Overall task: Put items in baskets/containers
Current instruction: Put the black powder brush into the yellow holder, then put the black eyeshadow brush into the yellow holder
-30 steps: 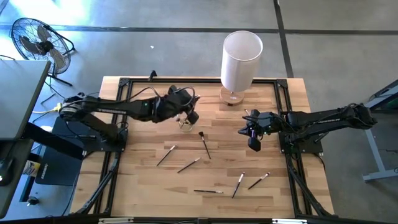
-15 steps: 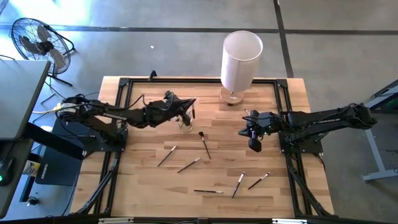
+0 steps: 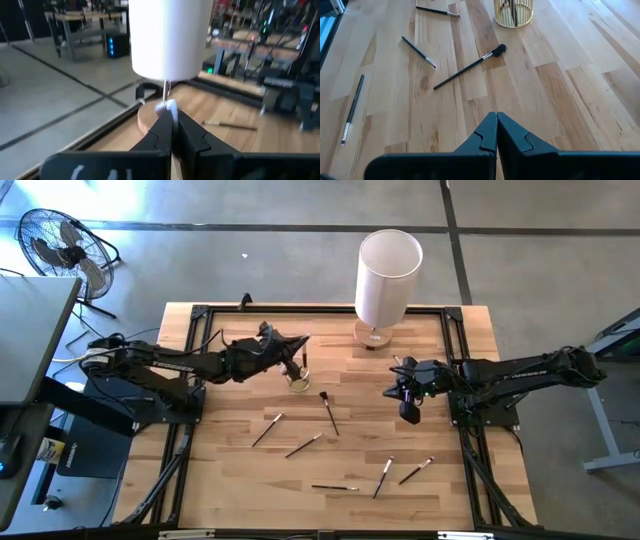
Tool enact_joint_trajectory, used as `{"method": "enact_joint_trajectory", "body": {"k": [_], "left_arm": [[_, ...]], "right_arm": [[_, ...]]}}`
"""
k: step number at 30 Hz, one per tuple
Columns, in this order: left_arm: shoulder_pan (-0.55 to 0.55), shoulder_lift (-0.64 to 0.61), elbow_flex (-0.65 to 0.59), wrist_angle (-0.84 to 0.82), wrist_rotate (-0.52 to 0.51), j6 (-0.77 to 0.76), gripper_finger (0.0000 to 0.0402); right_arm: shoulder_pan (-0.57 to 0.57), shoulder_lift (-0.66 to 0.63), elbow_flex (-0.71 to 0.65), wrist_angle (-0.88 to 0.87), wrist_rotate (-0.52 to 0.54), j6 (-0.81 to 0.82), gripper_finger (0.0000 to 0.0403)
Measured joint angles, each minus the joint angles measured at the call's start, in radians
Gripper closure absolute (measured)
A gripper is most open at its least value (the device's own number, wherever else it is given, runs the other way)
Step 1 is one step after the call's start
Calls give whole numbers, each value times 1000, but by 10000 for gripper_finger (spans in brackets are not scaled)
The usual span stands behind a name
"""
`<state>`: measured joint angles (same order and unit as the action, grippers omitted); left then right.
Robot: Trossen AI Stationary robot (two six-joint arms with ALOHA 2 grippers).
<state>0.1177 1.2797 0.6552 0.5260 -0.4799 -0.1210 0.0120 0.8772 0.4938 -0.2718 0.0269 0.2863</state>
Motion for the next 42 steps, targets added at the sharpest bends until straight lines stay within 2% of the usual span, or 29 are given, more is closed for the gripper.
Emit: {"method": "enact_joint_trajectory", "body": {"k": [6, 21, 29, 33, 37, 39, 42], "left_arm": [[0, 11, 0, -70, 6, -35, 396], [0, 21, 0, -114, 17, -45, 309], [0, -14, 62, -132, 18, -43, 294], [-8, -51, 200, -367, 21, -71, 294], [-47, -50, 415, -799, 30, -167, 304], [-76, -44, 520, -1014, 40, -250, 325], [-135, -3, 620, -1231, 23, -376, 374]], "right_arm": [[0, 0, 0, 0, 17, 0, 402], [0, 0, 0, 1, 27, 4, 402], [0, 0, 0, 2, 26, 3, 402], [0, 0, 0, 7, 48, 1, 402], [0, 0, 0, 6, 93, 1, 402], [0, 0, 0, 7, 119, 1, 402], [0, 0, 0, 7, 156, 1, 402]]}}
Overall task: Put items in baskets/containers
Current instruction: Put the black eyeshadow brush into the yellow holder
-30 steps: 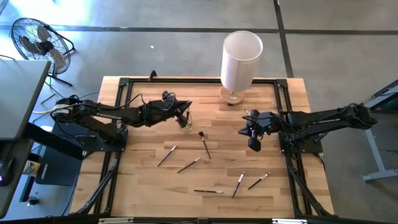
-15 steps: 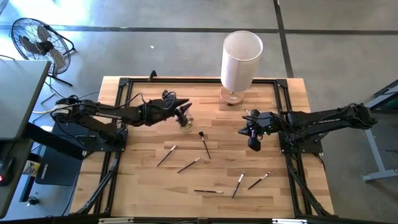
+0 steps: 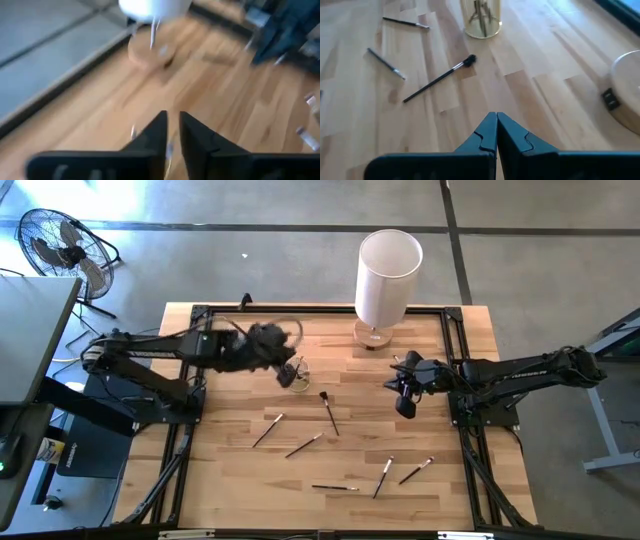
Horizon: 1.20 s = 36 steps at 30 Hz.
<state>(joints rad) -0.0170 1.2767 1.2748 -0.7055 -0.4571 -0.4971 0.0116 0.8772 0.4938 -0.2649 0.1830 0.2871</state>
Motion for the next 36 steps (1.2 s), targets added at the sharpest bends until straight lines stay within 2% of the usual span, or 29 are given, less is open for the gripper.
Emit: {"method": "enact_joint_trajectory", "body": {"k": [2, 4, 7, 10, 14, 19, 23, 26, 29, 33, 36], "left_arm": [[-57, 2, 12, -105, -25, -44, 394], [-113, -4, 18, -126, -30, -104, 390], [-200, -11, -16, -251, -31, -237, 397], [-296, -13, -72, -291, -24, -360, 398], [-388, -10, -185, -301, 69, -495, 400], [-425, -11, -343, -274, 201, -607, 401], [-422, -32, -468, -186, 268, -576, 401], [-412, -99, -555, -95, 270, -518, 401], [-374, -194, -635, -76, 271, -467, 401], [-300, -354, -693, -79, 269, -384, 401], [-233, -448, -703, -97, 245, -290, 401]], "right_arm": [[0, 0, 0, 0, 14, 0, 402], [0, 0, 0, 1, 23, 0, 402], [0, 0, 0, 3, 28, 0, 401], [0, 0, 0, 6, 28, 0, 401], [0, 0, 0, 6, 28, 0, 401], [0, 0, 0, 6, 28, 18, 402], [2, 0, 0, 5, 27, 130, 402], [31, 14, 13, -5, 37, 232, 402], [81, 63, 55, -25, 93, 315, 402], [138, 197, 182, -167, 137, 457, 403], [174, 327, 316, -355, 113, 623, 403]]}}
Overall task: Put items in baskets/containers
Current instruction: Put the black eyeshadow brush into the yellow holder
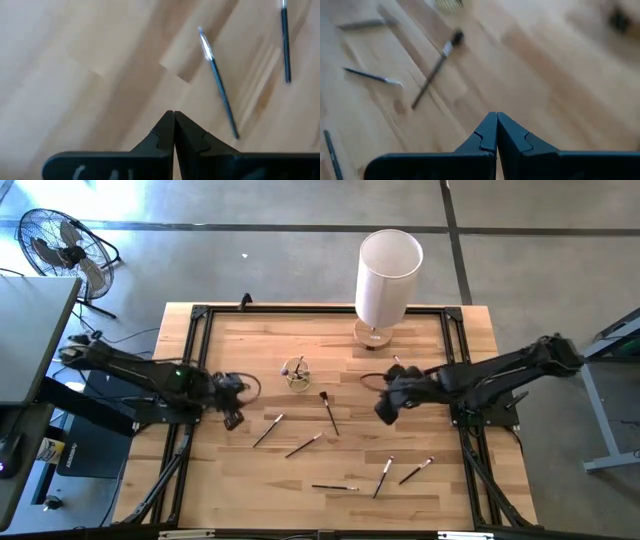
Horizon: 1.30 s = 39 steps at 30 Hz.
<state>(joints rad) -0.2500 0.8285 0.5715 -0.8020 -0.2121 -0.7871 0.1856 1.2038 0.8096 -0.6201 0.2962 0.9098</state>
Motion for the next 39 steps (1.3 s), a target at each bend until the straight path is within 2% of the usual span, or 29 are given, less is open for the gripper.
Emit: {"method": "enact_joint_trajectory", "body": {"k": [3, 7, 12, 16, 21, 29, 34, 39], "left_arm": [[83, -68, 0, -5, -28, 99, 401], [218, -118, 2, -10, 7, 259, 401], [378, -125, 0, 15, 166, 452, 401], [455, -124, 0, 29, 249, 500, 401], [499, -124, 0, 41, 287, 524, 401], [499, -124, 0, 42, 304, 531, 401], [499, -124, 0, 43, 308, 532, 401], [499, -124, 0, 43, 307, 532, 401]], "right_arm": [[50, 130, 140, -185, -51, 186, 403], [133, 265, 281, -340, -102, 496, 403], [224, 363, 339, -328, -149, 875, 398], [276, 414, 341, -303, -245, 1050, 381], [312, 476, 341, -295, -361, 1159, 347], [309, 552, 336, -315, -382, 1188, 293], [298, 564, 265, -211, -428, 1223, 287], [299, 565, 186, -65, -427, 1249, 290]]}}
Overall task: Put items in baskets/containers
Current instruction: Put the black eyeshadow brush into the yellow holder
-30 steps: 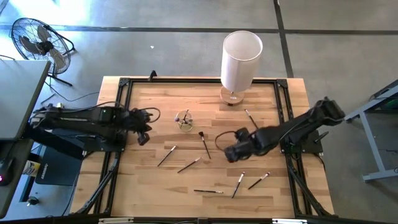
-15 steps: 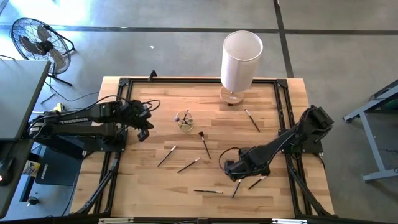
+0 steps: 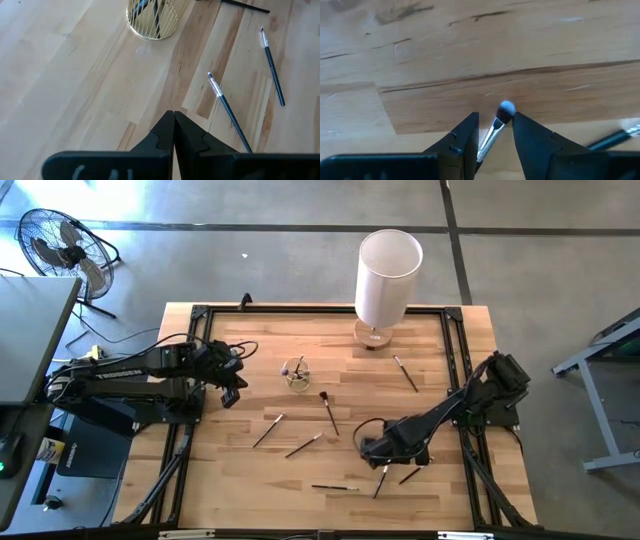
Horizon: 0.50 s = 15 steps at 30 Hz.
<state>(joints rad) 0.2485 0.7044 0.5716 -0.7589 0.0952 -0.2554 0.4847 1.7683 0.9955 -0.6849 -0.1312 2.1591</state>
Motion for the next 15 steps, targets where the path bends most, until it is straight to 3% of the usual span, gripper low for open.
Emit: {"method": "enact_joint_trajectory", "body": {"k": [8, 15], "left_arm": [[0, 0, 0, 0, 0, 0, 401], [0, 0, 0, 0, 0, 0, 401]], "right_arm": [[-5, -3, -21, 4, 9, -4, 297], [-12, -3, -23, -7, 63, -57, 348]]}}
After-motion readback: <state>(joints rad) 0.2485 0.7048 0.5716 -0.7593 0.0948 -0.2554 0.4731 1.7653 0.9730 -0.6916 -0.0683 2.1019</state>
